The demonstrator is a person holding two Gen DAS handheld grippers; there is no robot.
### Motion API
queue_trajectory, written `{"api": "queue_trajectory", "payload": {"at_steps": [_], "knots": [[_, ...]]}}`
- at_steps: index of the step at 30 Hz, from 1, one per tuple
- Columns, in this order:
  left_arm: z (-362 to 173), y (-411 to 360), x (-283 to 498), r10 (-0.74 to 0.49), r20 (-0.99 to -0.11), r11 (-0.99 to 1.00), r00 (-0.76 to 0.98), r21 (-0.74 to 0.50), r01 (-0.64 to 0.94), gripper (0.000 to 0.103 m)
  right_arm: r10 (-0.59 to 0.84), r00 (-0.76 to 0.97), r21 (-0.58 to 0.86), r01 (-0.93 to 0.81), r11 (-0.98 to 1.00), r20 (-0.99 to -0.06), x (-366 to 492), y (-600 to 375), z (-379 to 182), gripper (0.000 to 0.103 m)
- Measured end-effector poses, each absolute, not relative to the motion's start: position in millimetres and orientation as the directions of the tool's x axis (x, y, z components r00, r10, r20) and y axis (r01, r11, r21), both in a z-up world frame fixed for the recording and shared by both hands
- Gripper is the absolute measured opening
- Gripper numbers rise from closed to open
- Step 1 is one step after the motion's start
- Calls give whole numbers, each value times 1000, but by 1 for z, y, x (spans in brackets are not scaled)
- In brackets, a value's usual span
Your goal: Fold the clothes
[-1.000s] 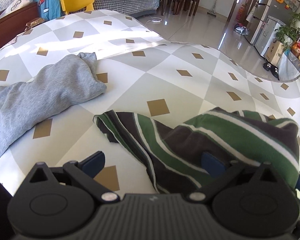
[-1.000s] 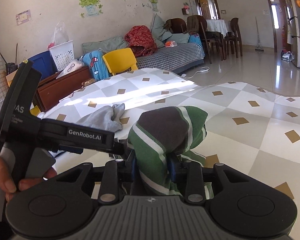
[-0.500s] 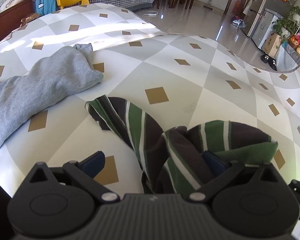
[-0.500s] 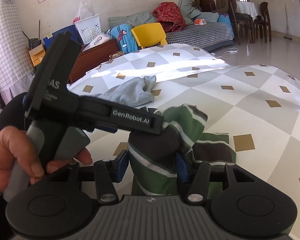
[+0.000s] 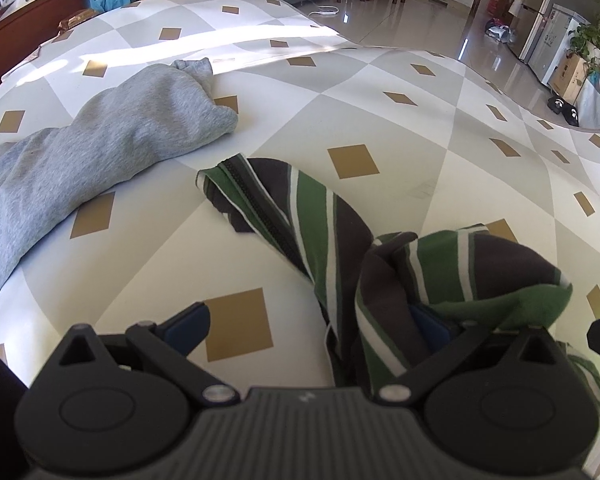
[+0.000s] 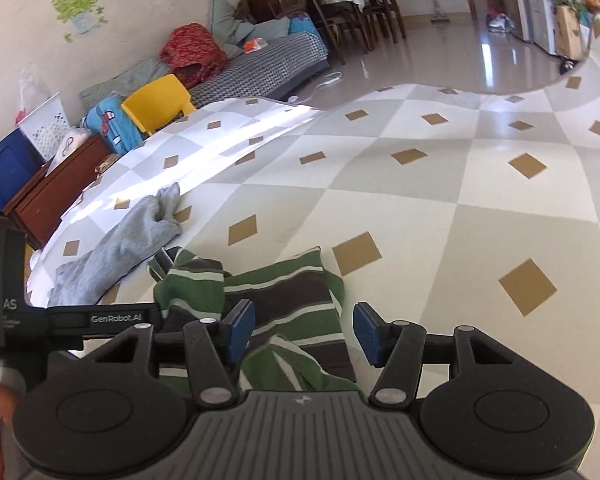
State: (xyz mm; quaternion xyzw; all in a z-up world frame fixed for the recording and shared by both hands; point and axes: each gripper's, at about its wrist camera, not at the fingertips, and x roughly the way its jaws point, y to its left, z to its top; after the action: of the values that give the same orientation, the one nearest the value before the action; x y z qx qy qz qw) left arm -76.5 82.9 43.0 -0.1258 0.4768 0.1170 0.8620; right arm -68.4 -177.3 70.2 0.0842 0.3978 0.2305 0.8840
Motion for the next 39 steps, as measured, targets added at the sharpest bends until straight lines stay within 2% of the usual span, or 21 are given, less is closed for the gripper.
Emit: {"api": "queue_trajectory", "payload": {"at_steps": [8,14,16,18,20,23,34,37,39], "knots": [[40,81,-79,89,-843,947,530,-93,-307,103,438,532,312,-312,897,-725,-52,-160,35,55],[40,76,-79,99,-835,955,541,-73,-287,103,435,517,305,-320,897,-737,-46,-145,16,57],[40,76,-79,98,-834,955,543,-75,-286,103,434,522,282,-347,895,-735,-48,-139,16,51],[40,75,-79,98,-831,956,547,-73,-283,103,433,527,259,-372,891,-732,-49,-133,16,33],[41,75,-79,99,-827,958,553,-70,-277,103,437,535,250,-386,888,-723,-51,-131,16,20],[44,72,-80,106,-818,962,566,-59,-266,103,441,570,231,-403,885,-693,-55,-132,23,13],[55,50,-87,100,-778,987,620,0,-159,103,373,803,135,-353,926,-464,-73,-149,81,12],[54,38,-91,102,-773,993,627,40,-112,103,391,798,175,-351,920,-459,-70,-155,84,12],[52,31,-92,105,-771,994,629,65,-86,103,406,784,209,-348,914,-469,-67,-158,83,16]]}}
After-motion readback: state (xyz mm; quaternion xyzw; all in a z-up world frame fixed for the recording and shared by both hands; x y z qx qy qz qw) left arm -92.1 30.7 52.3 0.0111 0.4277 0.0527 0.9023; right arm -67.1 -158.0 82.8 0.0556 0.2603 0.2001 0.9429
